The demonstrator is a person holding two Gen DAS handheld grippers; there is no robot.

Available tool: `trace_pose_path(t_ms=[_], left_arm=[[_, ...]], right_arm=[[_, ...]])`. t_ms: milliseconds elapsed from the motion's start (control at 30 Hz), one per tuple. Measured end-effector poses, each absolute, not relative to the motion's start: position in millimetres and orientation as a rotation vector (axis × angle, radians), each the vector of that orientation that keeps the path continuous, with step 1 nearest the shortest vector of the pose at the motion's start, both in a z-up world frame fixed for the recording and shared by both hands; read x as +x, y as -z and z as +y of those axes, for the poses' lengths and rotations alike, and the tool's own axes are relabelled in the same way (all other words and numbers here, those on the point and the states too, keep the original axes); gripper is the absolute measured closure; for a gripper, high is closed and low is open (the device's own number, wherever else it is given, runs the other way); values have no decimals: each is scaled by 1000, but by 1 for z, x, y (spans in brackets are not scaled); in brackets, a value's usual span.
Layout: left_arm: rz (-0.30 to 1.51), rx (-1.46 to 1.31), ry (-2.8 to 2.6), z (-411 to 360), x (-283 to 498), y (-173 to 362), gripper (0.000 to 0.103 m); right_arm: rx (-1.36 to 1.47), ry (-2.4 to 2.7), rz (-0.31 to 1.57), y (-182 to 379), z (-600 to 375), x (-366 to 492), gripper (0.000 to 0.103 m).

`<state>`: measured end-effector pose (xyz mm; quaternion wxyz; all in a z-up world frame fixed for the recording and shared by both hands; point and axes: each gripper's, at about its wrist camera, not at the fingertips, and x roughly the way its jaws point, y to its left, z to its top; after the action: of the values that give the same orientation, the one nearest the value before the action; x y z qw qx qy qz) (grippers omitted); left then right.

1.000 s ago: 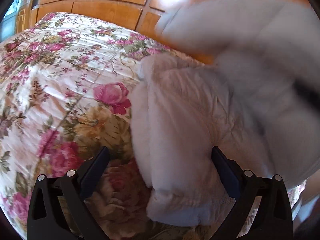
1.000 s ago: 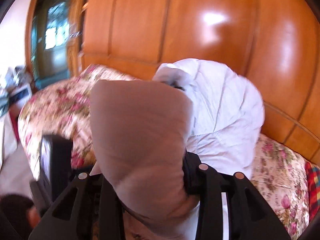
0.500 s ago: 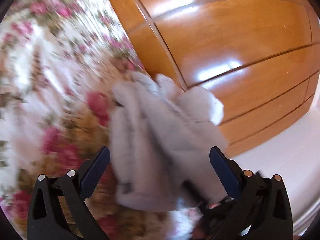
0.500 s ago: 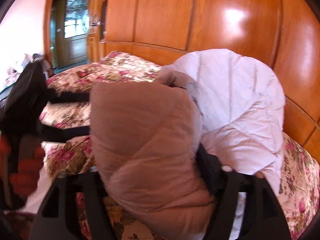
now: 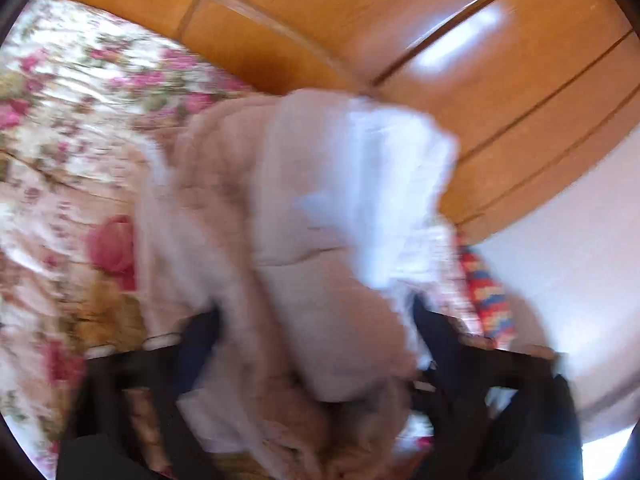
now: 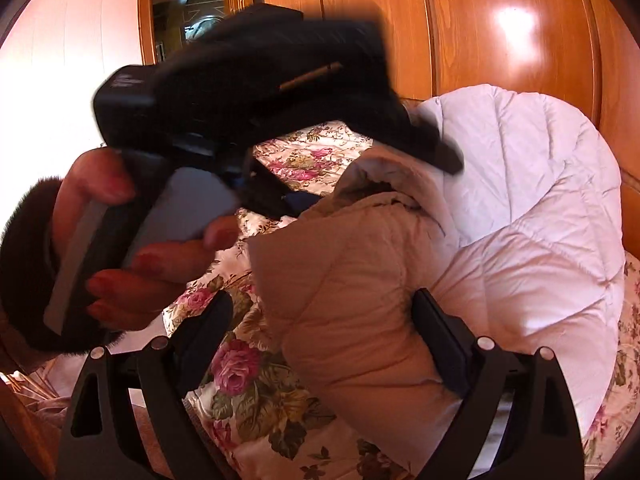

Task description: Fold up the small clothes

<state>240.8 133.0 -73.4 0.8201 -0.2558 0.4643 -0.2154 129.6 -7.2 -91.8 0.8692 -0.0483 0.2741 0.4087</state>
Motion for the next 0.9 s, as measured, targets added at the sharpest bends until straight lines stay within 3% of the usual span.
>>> trace_pose_path(t_ms=[100, 267, 333, 433, 533, 633, 900], left_arm=[[1002, -624, 435, 150, 240, 94, 57], [957, -682, 425, 171, 228, 115, 60], [942, -702, 421, 175, 224, 123, 60], [928, -705, 417, 174, 221, 127, 60], [916, -688, 408, 170, 216, 127, 60], [913, -686, 401, 167, 214, 128, 60], [904, -695, 362, 170, 218, 135, 56]], right_arm=[[-1, -882, 532, 78, -36, 129, 13], [216, -728, 452, 44, -113, 150, 14], [305, -617, 475, 35, -138, 175, 19], [345, -482, 558, 30, -151, 217, 35], [312, -425, 602, 31, -145, 245, 48], [234, -414, 644, 26, -121, 279, 53], [-4, -384, 776, 69, -48, 327, 52]])
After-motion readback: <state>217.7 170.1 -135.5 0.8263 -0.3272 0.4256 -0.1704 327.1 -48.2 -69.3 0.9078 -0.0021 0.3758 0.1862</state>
